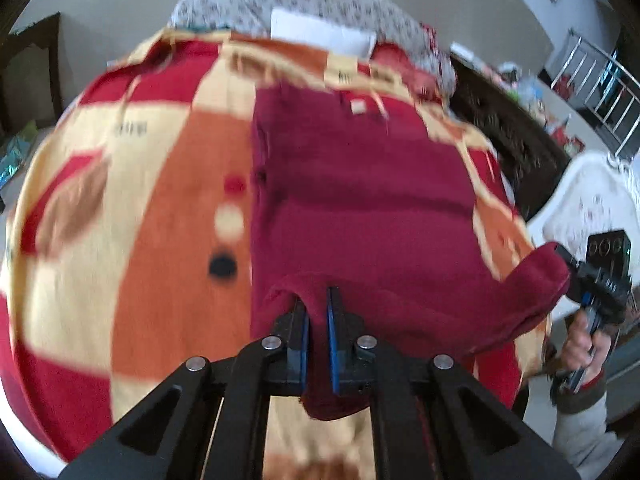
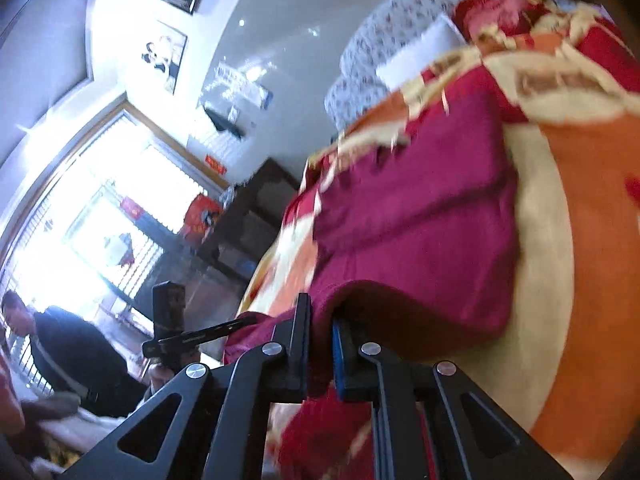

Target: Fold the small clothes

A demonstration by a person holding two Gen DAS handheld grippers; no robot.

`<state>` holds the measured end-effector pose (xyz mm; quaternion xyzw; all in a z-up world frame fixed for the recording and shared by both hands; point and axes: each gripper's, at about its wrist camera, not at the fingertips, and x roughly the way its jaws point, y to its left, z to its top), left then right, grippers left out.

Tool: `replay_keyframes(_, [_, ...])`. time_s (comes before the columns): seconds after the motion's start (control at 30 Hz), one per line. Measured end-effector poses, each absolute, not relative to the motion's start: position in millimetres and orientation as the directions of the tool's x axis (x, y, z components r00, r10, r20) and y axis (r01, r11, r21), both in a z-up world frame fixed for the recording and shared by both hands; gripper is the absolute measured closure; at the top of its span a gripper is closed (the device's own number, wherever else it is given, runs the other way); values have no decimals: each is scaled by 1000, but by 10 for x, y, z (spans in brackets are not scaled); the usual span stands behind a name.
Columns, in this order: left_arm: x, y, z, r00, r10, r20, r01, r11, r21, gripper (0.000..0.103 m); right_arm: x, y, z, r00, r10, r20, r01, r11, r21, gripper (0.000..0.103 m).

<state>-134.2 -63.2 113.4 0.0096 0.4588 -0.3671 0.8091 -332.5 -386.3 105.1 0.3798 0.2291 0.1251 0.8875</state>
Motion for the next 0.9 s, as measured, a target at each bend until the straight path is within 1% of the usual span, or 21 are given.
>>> replay_keyframes(0.13, [-958,-934,1298,353,-583,-731,607,738,-295,96,-2996,-4158,1129,882,350,-315,-19,695,719,93])
replay_keyframes(0.3, [-510,-1287,1323,391,-556,-733,591,763,-264,96,-2649,-4483,1106,893,296,-338,43,694,719,93])
replay_keyframes(0.57, [-257,-1510,1287,422,-526,-738,581,782,-225,96,-2415,-4691,1148,890,266,-370,79,708,701,93])
replay_keyframes(0.83, [75,-1702,1378,455,-501,-736,556,806,-205,96,-2104,-4845,1193,883,202,-424,144,743,653,93])
replay_keyframes(0.9, [175,-1751,1355,445,-503,-741,548,807,-219,96,-2032,-4906,1164,882,194,-429,158,737,657,93])
